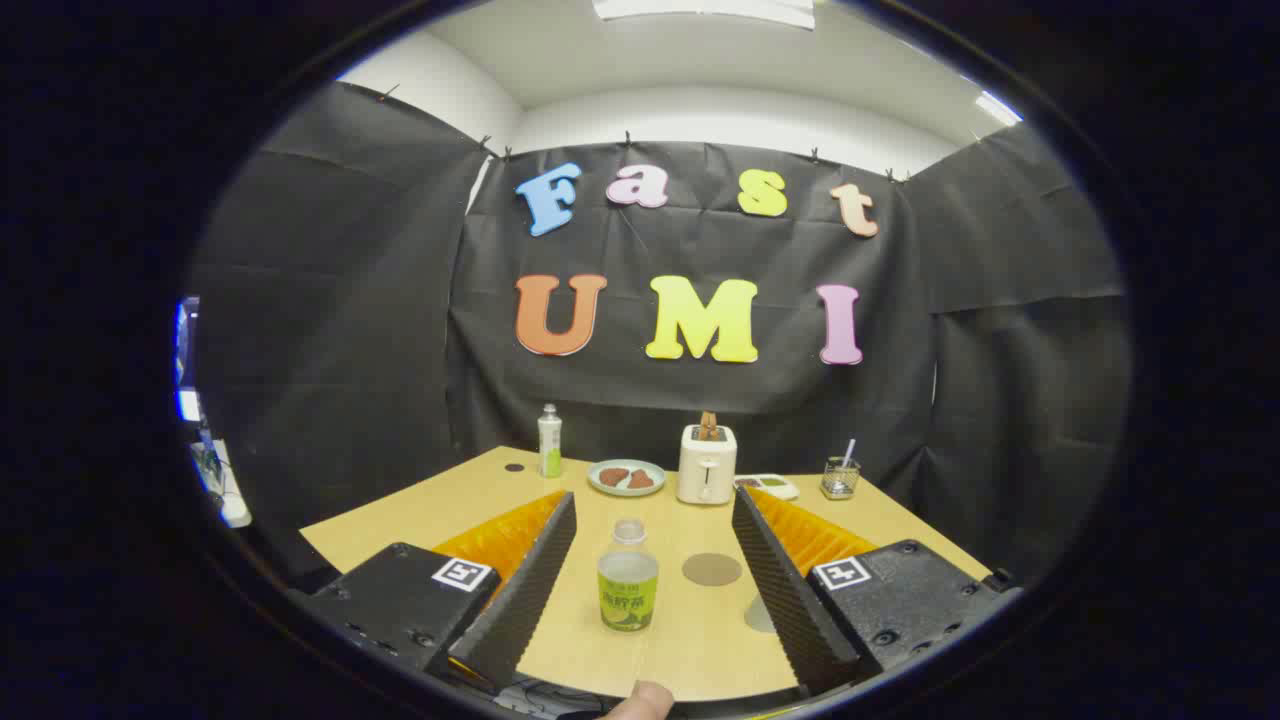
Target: Take the bottle from table, then pour the juice into the cup, finally place the bottle on the coaster
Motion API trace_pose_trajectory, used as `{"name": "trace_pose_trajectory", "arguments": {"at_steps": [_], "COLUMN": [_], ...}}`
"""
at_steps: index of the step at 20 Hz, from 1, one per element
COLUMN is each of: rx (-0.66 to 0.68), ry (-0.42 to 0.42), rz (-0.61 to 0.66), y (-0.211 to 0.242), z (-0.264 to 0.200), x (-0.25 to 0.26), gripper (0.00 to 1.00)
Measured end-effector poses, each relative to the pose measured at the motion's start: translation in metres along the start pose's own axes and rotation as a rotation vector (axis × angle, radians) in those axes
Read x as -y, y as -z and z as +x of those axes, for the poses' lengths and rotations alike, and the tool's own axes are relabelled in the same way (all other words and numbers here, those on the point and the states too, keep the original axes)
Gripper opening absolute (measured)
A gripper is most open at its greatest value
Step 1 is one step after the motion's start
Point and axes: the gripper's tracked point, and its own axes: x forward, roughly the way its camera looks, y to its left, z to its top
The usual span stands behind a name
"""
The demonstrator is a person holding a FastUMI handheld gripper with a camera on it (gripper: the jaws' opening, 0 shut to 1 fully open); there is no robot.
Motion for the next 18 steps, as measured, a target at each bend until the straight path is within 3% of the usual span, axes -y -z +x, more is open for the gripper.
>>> {"name": "trace_pose_trajectory", "arguments": {"at_steps": [18], "rx": [-0.001], "ry": [0.078], "rz": [0.014], "y": [0.018], "z": [0.006], "x": [0.021], "gripper": [1.0]}}
